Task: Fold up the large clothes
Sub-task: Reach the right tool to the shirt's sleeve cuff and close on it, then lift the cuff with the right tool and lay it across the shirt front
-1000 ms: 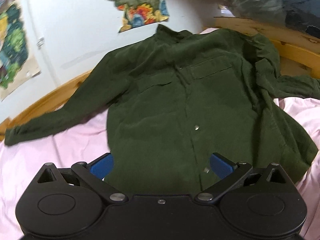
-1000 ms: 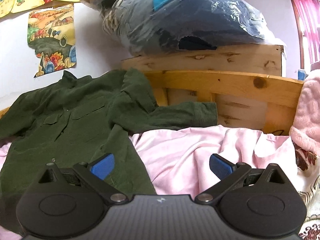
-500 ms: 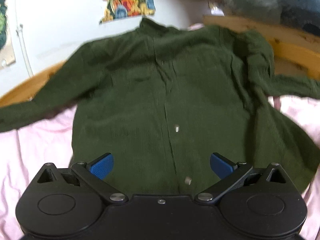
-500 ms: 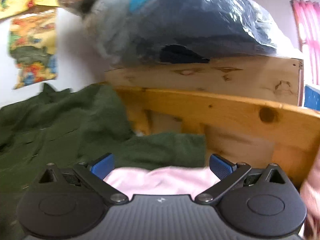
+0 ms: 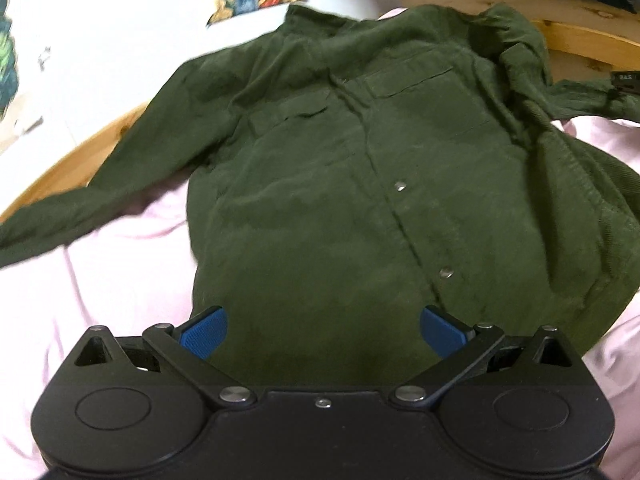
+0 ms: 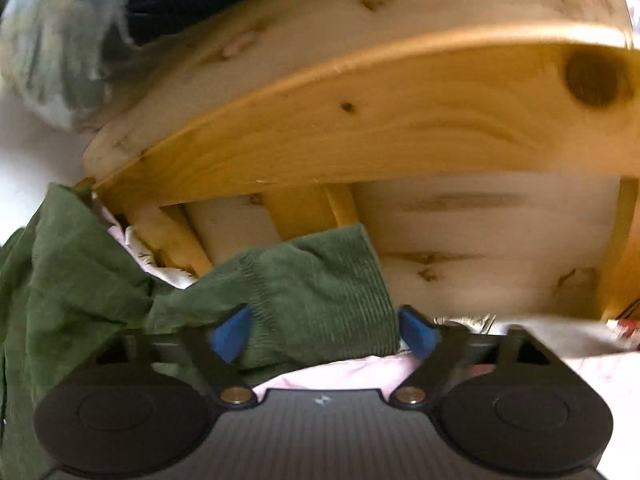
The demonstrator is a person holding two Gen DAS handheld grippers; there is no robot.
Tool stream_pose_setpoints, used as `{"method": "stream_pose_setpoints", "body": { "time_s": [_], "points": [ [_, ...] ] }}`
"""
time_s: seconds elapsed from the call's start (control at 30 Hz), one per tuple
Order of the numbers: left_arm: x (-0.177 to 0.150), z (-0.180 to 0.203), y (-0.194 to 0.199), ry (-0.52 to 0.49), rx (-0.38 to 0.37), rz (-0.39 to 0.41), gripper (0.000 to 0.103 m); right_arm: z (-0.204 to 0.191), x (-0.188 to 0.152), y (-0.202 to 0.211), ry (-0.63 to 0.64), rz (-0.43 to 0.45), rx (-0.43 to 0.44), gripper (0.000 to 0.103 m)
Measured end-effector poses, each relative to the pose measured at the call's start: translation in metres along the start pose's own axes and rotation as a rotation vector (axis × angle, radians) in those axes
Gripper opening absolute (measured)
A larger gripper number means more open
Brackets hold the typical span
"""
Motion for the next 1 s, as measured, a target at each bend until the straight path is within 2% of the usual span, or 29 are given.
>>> {"method": "stream_pose_setpoints", "body": {
  "time_s": [0.03,0.1,0.2,0.33,0.47,0.63,0.7,0.8,0.87,0.93,0.97,1.0],
  "points": [
    [-0.001,-0.002,0.0,0.01,0.002,-0.004,0.102,0.0,-0.002,0.0,-0.001,0.0,0.009,0.06],
    [0.0,-0.003,-0.001,0.03,0.009,-0.006,0.102,-0.005,-0.004,0.004,0.035,0.016,0.026,0.036],
    [0.006,-0.002,0.001,0.061,0.006,0.014,0.102,-0.013,-0.004,0.021,0.079,0.052,0.054,0.025],
    [0.018,0.007,0.008,0.06,-0.005,0.055,0.103,-0.038,0.008,0.066,0.174,0.139,0.093,0.023],
    [0.023,0.015,0.015,0.028,-0.021,0.097,0.102,-0.079,0.024,0.126,0.322,0.301,0.211,0.022],
    [0.024,0.02,0.017,-0.004,-0.036,0.118,0.102,-0.157,0.035,0.189,0.487,0.41,0.464,0.022],
    [0.021,0.018,0.015,-0.009,-0.045,0.12,0.102,-0.196,0.032,0.201,0.563,0.409,0.578,0.022],
    [0.015,0.013,0.012,-0.008,-0.048,0.104,0.102,-0.264,0.005,0.21,0.689,0.371,0.738,0.023],
    [0.01,0.008,0.009,0.002,-0.045,0.091,0.102,-0.302,-0.017,0.205,0.754,0.326,0.802,0.025],
    [0.006,0.002,0.005,0.018,-0.039,0.076,0.102,-0.333,-0.042,0.2,0.811,0.257,0.862,0.043],
    [0.004,-0.001,0.003,0.025,-0.036,0.068,0.102,-0.341,-0.055,0.2,0.823,0.21,0.887,0.068],
    [0.002,-0.003,0.001,0.033,-0.031,0.061,0.102,-0.343,-0.065,0.2,0.818,0.17,0.912,0.085]
  ]
}}
Point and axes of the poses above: each gripper's, at about its wrist camera, not at the fingertips, and y roughly against the way its jaws point, z to its right, x to its top, the point moved 2 cm from there along -y, roughly the way its jaws point, and after that the axes turned 1 degree about -z, right-handed, at the moved point
